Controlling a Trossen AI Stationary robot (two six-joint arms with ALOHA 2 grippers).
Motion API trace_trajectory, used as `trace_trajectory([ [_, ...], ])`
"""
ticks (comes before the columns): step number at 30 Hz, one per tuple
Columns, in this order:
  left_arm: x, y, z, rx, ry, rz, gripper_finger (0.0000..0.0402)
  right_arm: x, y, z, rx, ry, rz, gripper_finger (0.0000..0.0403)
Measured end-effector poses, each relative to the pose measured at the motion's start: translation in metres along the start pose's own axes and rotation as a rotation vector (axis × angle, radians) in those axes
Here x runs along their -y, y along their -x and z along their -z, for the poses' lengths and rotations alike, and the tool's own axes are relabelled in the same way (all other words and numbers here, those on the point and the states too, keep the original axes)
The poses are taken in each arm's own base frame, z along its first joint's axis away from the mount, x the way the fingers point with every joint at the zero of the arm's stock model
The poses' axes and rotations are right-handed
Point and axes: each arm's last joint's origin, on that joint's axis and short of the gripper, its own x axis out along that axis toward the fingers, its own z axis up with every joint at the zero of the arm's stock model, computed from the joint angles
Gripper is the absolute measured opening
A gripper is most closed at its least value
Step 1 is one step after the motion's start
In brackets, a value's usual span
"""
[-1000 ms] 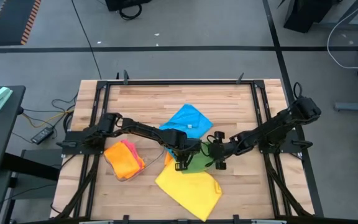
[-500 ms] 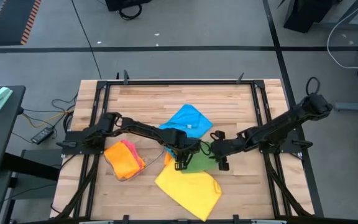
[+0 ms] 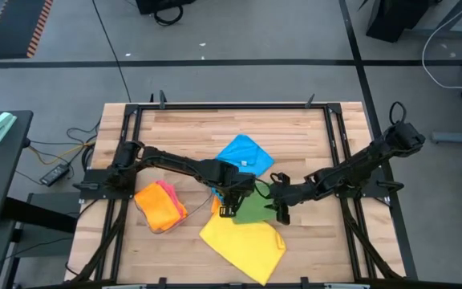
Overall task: Fold microfiber towels
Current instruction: Fold the green microfiber cloth
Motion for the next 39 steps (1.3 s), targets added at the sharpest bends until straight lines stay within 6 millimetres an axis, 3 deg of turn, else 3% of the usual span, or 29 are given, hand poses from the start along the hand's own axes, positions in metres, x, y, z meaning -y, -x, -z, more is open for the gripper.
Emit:
trace_trajectory([
  [8,0.009,0.003,0.004,-0.012,-0.094,-0.047,0.01,-0.01,0.016,-0.006,-0.047,0.053,-0.003,0.017],
  [13,0.009,0.001,0.025,0.0,-0.085,-0.054,0.0079,-0.006,0.034,-0.003,-0.117,0.081,0.025,0.017],
  [17,0.008,0.009,0.043,0.09,-0.043,-0.05,0.0064,-0.004,0.048,-0.006,-0.094,0.065,0.022,0.017],
  [20,0.007,0.029,0.051,0.184,-0.032,-0.043,0.0057,-0.003,0.05,-0.01,-0.055,0.052,0.027,0.017],
  [24,0.003,0.053,0.06,0.293,-0.014,-0.047,0.0055,-0.002,0.037,-0.013,-0.029,0.01,0.057,0.017],
  [29,-0.004,0.08,0.073,0.387,0.019,-0.057,0.0062,-0.005,0.004,-0.008,-0.035,-0.075,0.073,0.017],
  [39,-0.012,0.11,0.081,0.49,0.117,-0.044,0.0055,0.0,-0.044,0.003,-0.142,-0.245,0.236,0.017],
])
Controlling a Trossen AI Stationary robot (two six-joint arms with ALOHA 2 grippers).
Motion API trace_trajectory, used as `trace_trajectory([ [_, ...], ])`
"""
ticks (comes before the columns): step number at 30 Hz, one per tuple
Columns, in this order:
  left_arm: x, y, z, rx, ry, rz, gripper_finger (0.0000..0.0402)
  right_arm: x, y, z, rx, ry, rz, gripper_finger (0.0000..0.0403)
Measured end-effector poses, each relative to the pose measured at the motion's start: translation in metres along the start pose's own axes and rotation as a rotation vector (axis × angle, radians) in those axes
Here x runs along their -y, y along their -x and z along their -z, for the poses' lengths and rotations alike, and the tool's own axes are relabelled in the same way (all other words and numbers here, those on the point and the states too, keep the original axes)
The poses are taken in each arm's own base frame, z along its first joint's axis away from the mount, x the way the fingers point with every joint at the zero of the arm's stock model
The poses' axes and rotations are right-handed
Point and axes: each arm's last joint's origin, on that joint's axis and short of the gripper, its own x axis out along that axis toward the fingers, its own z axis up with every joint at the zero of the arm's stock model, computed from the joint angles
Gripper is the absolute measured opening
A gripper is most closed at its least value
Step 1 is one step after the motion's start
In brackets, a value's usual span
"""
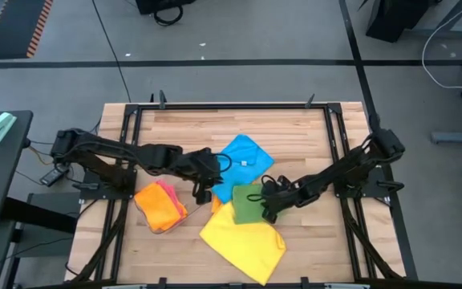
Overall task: Fold microfiber towels
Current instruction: Fold the green microfiber cloth
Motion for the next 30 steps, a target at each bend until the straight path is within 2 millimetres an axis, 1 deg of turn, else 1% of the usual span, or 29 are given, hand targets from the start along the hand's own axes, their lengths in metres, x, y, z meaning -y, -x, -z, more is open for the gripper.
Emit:
trace_trajectory([
  [1,0.0,0.001,-0.003,0.022,0.003,0.003,0.0055,0.001,-0.003,0.001,-0.011,-0.001,0.014,0.017],
  [3,0.0,0.004,0.0,-0.002,0.002,0.001,0.0058,0.002,-0.009,-0.002,-0.011,-0.015,0.033,0.017],
  [6,0.001,0.004,-0.004,0.027,0.007,0.005,0.0061,0.01,-0.01,0.0,-0.056,0.007,0.084,0.017],
  [8,0.0,0.005,0.001,-0.008,0.009,-0.002,0.0062,0.014,-0.005,-0.001,-0.082,0.032,0.108,0.017],
  [10,0.003,0.004,-0.002,0.021,0.013,0.007,0.0061,0.022,0.0,-0.001,-0.12,0.066,0.139,0.017],
  [15,0.006,0.0,0.0,0.003,0.006,0.012,0.0052,0.038,0.016,-0.003,-0.208,0.189,0.191,0.017],
  [17,0.008,-0.001,0.001,0.0,0.002,0.016,0.0049,0.045,0.022,-0.003,-0.254,0.27,0.213,0.017],
  [20,0.01,0.0,0.001,0.002,-0.003,0.021,0.0048,0.054,0.025,-0.005,-0.317,0.402,0.217,0.017],
  [23,0.01,-0.001,0.0,0.006,-0.006,0.022,0.0051,0.059,0.023,-0.007,-0.376,0.634,0.161,0.017],
  [27,0.01,-0.001,0.0,0.006,-0.02,0.022,0.0051,0.06,0.019,-0.012,-0.391,0.979,0.06,0.017],
  [29,0.01,-0.001,0.0,0.008,-0.02,0.022,0.0049,0.062,0.018,-0.015,-0.383,1.082,0.032,0.017],
  [30,0.01,-0.001,0.0,0.006,-0.02,0.022,0.0048,0.063,0.018,-0.017,-0.375,1.104,0.027,0.017],
])
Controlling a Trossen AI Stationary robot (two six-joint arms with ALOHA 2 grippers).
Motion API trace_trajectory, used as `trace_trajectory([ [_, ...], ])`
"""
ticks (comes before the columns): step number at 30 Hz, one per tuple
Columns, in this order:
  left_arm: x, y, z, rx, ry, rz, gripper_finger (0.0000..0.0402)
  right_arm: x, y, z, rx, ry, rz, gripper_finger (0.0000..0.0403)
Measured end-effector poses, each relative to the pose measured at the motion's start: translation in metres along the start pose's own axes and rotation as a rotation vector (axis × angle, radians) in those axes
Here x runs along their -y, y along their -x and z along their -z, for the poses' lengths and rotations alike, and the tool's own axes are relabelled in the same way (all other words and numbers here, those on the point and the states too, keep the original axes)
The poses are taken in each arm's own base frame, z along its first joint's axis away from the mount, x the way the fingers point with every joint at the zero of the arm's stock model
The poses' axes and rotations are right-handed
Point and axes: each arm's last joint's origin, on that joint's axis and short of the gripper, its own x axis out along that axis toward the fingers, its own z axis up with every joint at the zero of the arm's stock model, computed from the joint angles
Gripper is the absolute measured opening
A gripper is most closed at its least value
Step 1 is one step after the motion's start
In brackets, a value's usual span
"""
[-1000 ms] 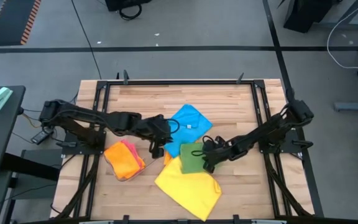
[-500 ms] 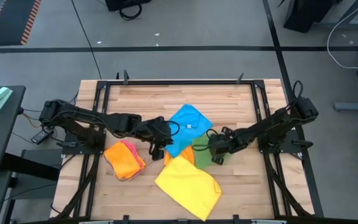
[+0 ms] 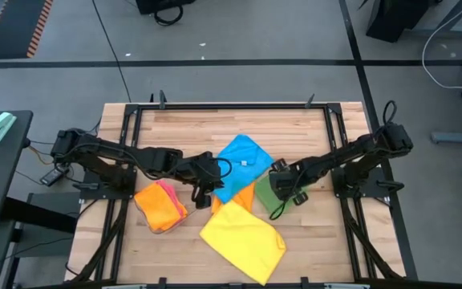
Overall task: Fold microfiber towels
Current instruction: Fold the green microfiber cloth
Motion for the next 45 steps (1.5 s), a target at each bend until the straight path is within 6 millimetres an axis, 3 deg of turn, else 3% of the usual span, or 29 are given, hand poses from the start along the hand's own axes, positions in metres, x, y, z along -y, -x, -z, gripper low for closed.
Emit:
trace_trajectory([
  [3,0.001,0.0,0.001,-0.013,0.0,0.0,0.0046,0.003,0.005,0.002,-0.008,-0.014,-0.001,0.017],
  [7,0.001,0.0,0.002,-0.017,-0.003,0.001,0.0048,0.006,0.028,-0.002,0.013,-0.1,0.014,0.017],
  [12,0.001,0.0,0.002,-0.015,-0.004,0.001,0.0044,0.014,0.05,-0.011,0.146,-0.564,0.04,0.017],
  [17,0.001,0.0,0.001,-0.014,-0.004,0.001,0.0039,0.01,0.039,-0.011,0.149,-1.003,0.005,0.017],
  [23,0.001,0.0,0.002,-0.015,-0.004,0.0,0.0043,-0.004,0.008,0.002,0.01,-1.152,0.002,0.017],
  [29,0.001,0.0,0.002,-0.016,-0.004,0.0,0.0037,-0.003,-0.01,0.01,-0.012,-1.022,-0.072,0.017],
  [41,0.001,0.0,0.001,-0.01,0.003,0.001,0.0039,0.01,-0.006,0.012,0.108,-0.322,-0.114,0.017],
  [45,0.001,0.0,0.0,0.003,-0.003,0.003,0.0032,0.01,-0.007,0.01,0.139,-0.228,-0.1,0.017],
])
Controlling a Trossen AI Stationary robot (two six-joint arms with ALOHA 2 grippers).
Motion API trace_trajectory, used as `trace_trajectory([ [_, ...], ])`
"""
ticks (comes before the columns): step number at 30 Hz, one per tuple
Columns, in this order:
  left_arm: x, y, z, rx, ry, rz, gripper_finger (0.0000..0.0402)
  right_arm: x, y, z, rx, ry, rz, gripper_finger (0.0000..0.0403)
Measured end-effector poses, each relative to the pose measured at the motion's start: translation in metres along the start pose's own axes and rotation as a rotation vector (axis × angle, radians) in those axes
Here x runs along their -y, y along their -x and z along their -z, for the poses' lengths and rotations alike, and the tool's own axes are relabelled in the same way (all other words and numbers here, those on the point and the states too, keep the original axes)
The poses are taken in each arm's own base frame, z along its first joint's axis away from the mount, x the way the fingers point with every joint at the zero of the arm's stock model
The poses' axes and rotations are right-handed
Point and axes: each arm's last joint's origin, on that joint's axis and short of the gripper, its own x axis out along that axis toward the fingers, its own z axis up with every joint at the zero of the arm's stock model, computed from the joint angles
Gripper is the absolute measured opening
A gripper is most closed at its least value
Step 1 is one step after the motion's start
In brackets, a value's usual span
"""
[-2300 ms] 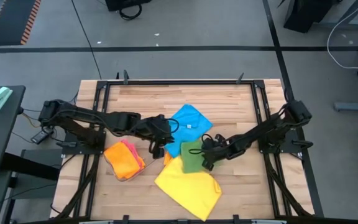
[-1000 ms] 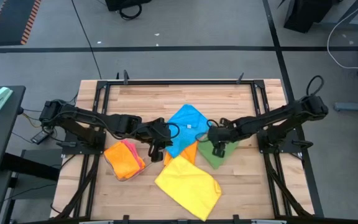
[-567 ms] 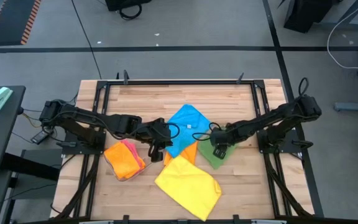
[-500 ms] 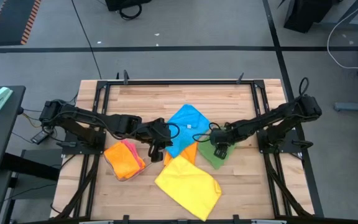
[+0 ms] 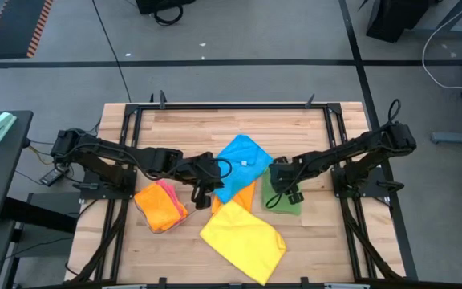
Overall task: Fold microfiber towels
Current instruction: Fold the green microfiber cloth
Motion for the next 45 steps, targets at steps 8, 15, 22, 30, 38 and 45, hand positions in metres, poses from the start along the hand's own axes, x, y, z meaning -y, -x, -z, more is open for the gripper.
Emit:
trace_trajectory([
  [8,0.002,-0.002,-0.008,0.088,-0.09,0.009,0.0043,0.001,0.018,-0.021,0.026,-0.073,0.069,0.017],
  [15,0.002,-0.014,-0.011,0.126,-0.147,0.003,0.0069,-0.018,0.028,-0.037,0.077,-0.189,0.041,0.017],
  [22,-0.001,-0.026,-0.007,0.091,-0.15,-0.009,0.0074,-0.062,0.026,-0.047,0.223,-0.219,-0.01,0.017],
  [30,-0.002,-0.036,-0.009,0.12,-0.144,-0.013,0.0074,-0.103,0.021,-0.035,0.294,-0.172,0.14,0.017],
  [38,-0.007,-0.059,-0.018,0.252,-0.124,-0.031,0.0078,-0.116,0.01,-0.014,0.283,-0.177,0.156,0.017],
  [45,-0.017,-0.092,-0.016,0.314,-0.102,-0.049,0.0069,-0.121,0.003,0.0,0.252,-0.17,0.156,0.017],
])
